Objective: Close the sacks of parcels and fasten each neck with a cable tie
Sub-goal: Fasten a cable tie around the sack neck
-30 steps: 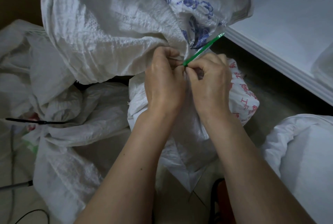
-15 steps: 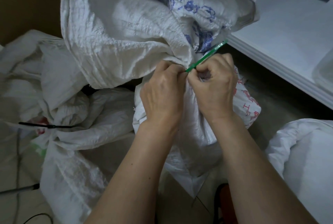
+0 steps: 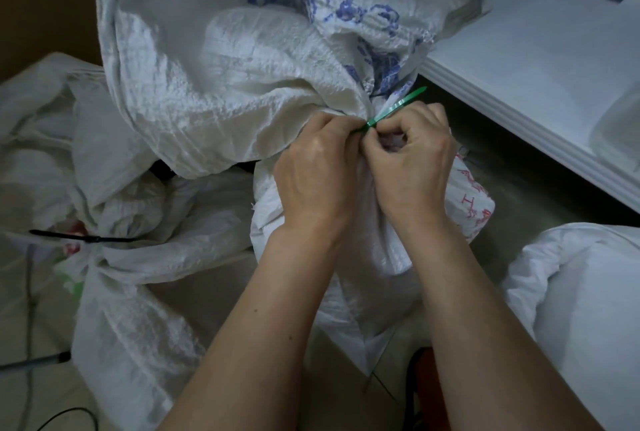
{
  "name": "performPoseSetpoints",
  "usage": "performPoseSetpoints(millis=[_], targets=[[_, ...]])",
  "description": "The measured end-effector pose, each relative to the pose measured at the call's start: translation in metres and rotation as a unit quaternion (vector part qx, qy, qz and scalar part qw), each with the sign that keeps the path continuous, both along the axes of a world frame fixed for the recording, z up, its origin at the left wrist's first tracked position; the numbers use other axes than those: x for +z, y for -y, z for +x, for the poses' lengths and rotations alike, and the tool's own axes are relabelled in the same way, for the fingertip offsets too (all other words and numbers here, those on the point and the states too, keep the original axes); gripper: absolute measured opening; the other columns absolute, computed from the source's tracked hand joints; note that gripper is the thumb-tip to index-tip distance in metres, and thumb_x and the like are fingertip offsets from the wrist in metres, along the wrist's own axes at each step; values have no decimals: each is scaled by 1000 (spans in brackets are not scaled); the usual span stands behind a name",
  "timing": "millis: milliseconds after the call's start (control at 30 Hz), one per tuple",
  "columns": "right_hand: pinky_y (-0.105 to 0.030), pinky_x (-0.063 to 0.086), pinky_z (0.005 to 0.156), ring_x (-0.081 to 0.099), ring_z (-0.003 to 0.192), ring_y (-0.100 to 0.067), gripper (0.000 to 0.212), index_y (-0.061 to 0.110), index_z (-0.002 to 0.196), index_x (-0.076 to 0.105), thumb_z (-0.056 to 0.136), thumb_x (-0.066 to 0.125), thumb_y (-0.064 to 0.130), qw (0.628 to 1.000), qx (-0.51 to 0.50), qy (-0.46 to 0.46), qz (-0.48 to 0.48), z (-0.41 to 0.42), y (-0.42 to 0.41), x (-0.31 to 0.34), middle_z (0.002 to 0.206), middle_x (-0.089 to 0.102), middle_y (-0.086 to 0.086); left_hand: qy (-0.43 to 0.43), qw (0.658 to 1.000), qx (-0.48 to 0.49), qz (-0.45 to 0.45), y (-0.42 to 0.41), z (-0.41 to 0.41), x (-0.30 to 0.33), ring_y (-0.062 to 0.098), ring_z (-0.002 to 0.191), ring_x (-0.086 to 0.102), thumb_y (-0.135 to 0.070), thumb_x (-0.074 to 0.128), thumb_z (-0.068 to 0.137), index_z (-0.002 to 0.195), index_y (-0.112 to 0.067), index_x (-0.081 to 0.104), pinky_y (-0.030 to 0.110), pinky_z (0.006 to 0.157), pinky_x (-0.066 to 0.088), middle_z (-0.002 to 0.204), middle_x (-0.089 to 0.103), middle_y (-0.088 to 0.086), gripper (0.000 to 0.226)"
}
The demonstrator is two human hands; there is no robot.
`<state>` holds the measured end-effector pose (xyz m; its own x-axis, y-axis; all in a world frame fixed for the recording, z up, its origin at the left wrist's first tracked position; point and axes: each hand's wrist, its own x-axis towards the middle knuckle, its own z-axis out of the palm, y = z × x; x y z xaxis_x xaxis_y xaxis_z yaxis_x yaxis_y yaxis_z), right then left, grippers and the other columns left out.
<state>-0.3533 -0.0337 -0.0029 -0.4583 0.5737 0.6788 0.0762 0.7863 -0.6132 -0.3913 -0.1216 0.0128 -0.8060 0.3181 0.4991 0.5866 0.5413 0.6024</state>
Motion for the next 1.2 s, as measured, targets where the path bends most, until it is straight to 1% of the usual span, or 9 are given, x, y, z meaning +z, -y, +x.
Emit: performPoseSetpoints(millis=[67,200,400,533,633,833,1033,1133,1200], targets=[[-20,36,63,45,73,-15,11,5,63,61,69,70,2,1000,-3,-1,2,1,1,0,67,60,-5,1,1000,10,-9,1,1,-3,12,74,61,-31,57,87,91,-25,73,20,56,30,92,67,-10,17],[-17,33,61,46,71,-18,12,3,61,61,68,71,0,999,-31,-21,-7,1,0,4,66,59,-6,0,999,45,-12,3,3,-4,15,70,62,-29,61,89,92,-24,72,22,55,31,94,67,-10,13],[-27,41,61,51,72,-23,11,3,63,62,69,71,1,1000,-22,-22,2,4,3,7,68,61,-6,-44,999,4,30,0,4,-2,12,71,65,-26,64,84,92,-22,75,20,53,38,90,70,-9,14],[-16,35,60,49,73,-20,10,3,64,62,68,71,0,1000,-20,-15,1,5,4,8,68,60,-6,-40,998,44,-1,1,3,-4,12,66,63,-32,64,85,87,-23,74,20,53,30,86,69,-9,14],[-12,32,60,49,70,-20,10,4,62,61,69,68,2,999,-39,-35,-10,6,1,11,65,60,-6,-36,997,62,-17,4,2,-6,15,65,64,-27,66,85,89,-24,74,20,53,30,90,69,-11,9],[-22,39,62,53,71,-23,9,3,64,63,70,70,3,999,-32,-33,-9,8,6,13,67,62,-6,-60,998,-3,33,-3,8,-2,12,70,65,-26,65,83,93,-22,76,23,53,42,89,71,-8,15],[-24,41,62,55,69,-24,7,4,63,63,70,66,5,997,-50,-63,-15,15,-1,21,65,60,-5,-28,998,46,12,9,-4,-6,14,73,64,-24,69,83,89,-22,76,21,56,37,93,69,-8,10],[-22,43,63,56,70,-23,6,5,66,65,71,67,4,994,-54,-89,-37,20,1,23,67,61,-2,-11,999,30,21,4,5,-2,12,81,65,-17,68,84,101,-21,74,26,62,47,100,68,-7,18],[-17,43,63,56,69,-22,6,9,71,66,73,68,4,985,-61,-134,-88,26,-2,27,70,60,-1,-20,998,4,57,-2,14,1,10,82,63,-10,67,82,108,-18,71,19,67,46,103,67,-5,27]])
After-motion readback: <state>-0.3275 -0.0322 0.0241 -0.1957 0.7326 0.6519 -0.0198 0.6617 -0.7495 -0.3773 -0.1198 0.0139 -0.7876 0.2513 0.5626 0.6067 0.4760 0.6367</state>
